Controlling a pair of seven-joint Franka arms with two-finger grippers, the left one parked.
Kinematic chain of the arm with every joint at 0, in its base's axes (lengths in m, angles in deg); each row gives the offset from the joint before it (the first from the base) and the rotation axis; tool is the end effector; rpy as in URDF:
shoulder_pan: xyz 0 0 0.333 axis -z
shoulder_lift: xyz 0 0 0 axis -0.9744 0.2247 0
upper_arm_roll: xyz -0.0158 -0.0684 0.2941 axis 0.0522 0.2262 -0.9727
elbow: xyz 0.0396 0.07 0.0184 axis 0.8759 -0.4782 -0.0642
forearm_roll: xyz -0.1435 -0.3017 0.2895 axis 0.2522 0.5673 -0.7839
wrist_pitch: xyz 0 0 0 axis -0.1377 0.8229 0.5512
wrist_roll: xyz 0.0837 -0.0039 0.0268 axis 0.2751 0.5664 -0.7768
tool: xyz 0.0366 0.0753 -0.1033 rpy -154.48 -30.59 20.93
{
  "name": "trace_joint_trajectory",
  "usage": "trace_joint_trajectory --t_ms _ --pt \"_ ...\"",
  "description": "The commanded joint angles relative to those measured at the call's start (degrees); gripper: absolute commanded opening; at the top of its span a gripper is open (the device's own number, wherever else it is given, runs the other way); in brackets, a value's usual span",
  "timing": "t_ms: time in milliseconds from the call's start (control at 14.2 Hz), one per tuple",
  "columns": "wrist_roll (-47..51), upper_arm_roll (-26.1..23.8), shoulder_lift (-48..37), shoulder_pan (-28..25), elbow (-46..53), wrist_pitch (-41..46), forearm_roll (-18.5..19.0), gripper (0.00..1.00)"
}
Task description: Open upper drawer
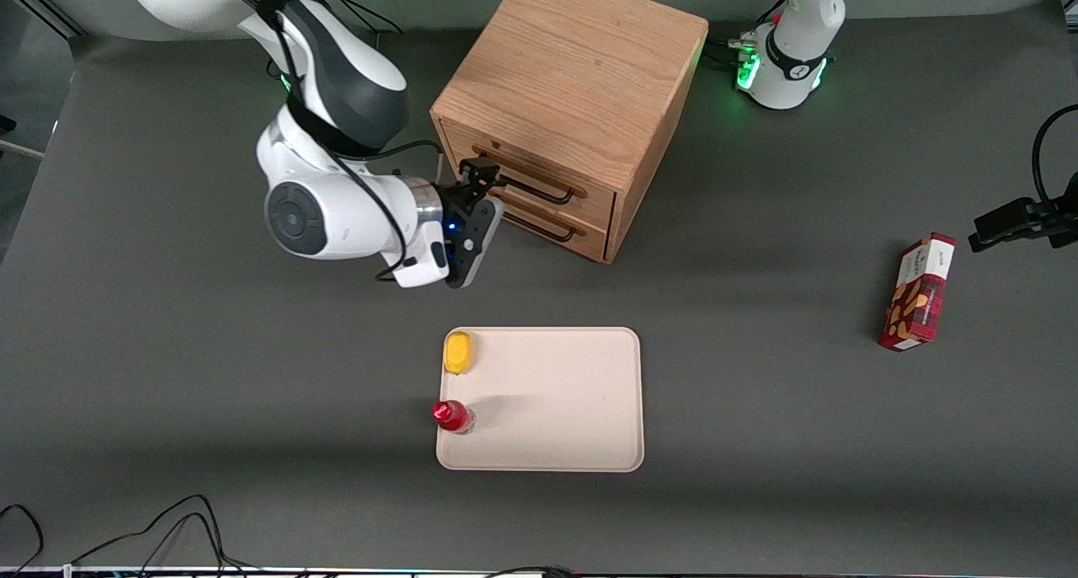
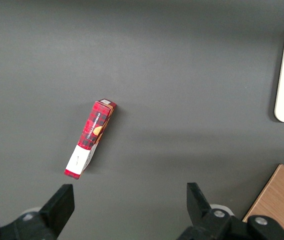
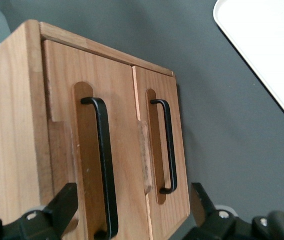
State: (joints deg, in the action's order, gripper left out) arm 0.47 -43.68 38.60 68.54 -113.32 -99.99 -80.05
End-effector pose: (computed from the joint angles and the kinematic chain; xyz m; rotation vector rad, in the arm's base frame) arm 0.5582 0.4185 0.3761 -2.2877 -1.1310 0.2875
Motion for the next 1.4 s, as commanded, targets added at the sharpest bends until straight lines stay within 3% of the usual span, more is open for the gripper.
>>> trace_joint_trajectory --t_ms 0,842,1333 --pt "1.70 -1.82 -1.18 0.30 -4.27 -4.18 1.33 1.00" --pt "1.78 -4.20 -1.71 0.22 -12.36 -13.59 1.42 1.00" --pt "1.87 -3.15 0.40 1.71 -8.51 -13.07 3.00 1.00"
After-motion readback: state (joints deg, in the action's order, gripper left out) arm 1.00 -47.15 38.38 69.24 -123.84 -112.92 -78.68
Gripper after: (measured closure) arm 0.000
